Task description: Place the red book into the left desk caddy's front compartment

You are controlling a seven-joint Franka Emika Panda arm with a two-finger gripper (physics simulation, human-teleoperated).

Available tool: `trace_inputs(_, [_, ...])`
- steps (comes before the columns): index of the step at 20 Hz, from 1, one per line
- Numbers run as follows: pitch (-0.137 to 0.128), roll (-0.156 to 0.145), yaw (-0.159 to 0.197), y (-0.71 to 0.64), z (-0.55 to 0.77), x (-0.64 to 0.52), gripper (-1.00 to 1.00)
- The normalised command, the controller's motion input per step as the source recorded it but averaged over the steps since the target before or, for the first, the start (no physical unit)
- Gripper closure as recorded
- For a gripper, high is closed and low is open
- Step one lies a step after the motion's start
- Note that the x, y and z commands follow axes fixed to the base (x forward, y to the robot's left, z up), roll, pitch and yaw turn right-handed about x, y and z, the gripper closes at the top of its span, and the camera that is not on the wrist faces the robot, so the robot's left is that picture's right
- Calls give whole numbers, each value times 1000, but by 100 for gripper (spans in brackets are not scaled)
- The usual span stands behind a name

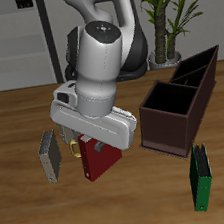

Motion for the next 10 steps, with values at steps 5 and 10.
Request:
trace_inputs(5, [-88, 0, 86, 66, 919, -535, 100])
trace_inputs(10, [-50, -4, 51, 61, 666, -516, 100])
